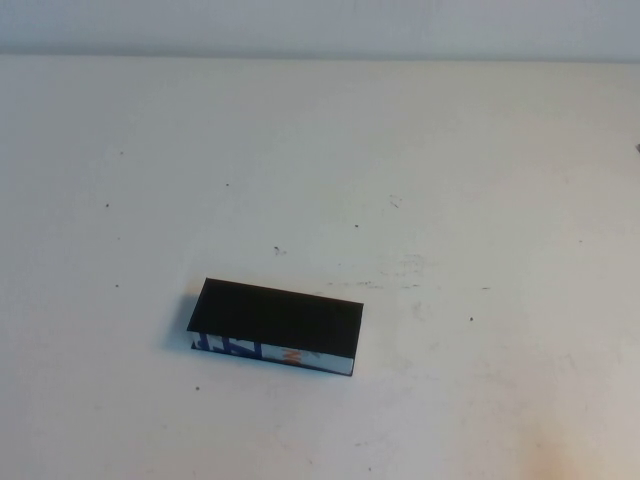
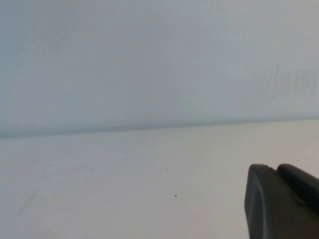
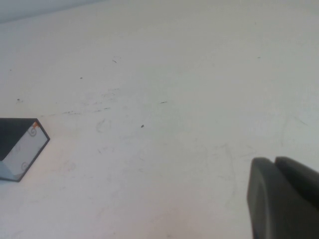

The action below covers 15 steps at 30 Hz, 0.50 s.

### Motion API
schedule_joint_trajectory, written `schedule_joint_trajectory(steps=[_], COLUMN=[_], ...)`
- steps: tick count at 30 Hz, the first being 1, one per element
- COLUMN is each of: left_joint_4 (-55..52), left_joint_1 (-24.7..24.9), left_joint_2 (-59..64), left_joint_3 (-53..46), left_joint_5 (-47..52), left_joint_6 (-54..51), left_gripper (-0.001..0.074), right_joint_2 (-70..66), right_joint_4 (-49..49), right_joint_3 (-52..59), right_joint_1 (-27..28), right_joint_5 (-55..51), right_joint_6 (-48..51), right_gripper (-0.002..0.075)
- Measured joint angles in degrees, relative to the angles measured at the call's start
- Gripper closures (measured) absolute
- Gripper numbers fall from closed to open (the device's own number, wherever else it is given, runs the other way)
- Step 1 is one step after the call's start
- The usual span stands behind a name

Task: Return glasses to glasses case

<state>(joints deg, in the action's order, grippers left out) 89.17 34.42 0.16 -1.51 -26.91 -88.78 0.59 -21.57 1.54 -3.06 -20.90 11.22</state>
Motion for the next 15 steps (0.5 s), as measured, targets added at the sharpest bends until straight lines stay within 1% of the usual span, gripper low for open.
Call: schedule_joint_trajectory(steps=[2, 4, 7, 10, 12, 14, 15], left_joint_4=[-6.94, -11.16, -13.92, -14.76, -15.13, -16.46, -18.97], left_joint_1=[-5.65, -11.01, -18.98, -26.57, -30.71, -33.39, -34.42], left_joint_2=[0.00, 0.00, 0.00, 0.00, 0.00, 0.00, 0.00], left_joint_3=[0.00, 0.00, 0.00, 0.00, 0.00, 0.00, 0.00], left_joint_5=[6.74, 11.66, 16.75, 19.70, 21.17, 22.47, 23.51], left_joint_6=[1.21, 4.97, 7.77, 8.42, 8.57, 9.04, 10.53], left_gripper=[0.0736, 0.0736, 0.0736, 0.0736, 0.0736, 0.0736, 0.0736], right_joint_2=[0.00, 0.00, 0.00, 0.00, 0.00, 0.00, 0.00], right_joint_4=[-0.11, -0.11, -0.11, -0.11, -0.11, -0.11, -0.11], right_joint_3=[0.00, 0.00, 0.00, 0.00, 0.00, 0.00, 0.00], right_joint_1=[0.00, 0.00, 0.00, 0.00, 0.00, 0.00, 0.00], right_joint_5=[0.00, 0.00, -0.03, -0.03, -0.03, -0.03, -0.03], right_joint_6=[0.00, 0.00, 0.00, 0.00, 0.00, 0.00, 0.00], right_gripper=[0.0737, 0.0737, 0.0737, 0.0737, 0.0737, 0.0737, 0.0737])
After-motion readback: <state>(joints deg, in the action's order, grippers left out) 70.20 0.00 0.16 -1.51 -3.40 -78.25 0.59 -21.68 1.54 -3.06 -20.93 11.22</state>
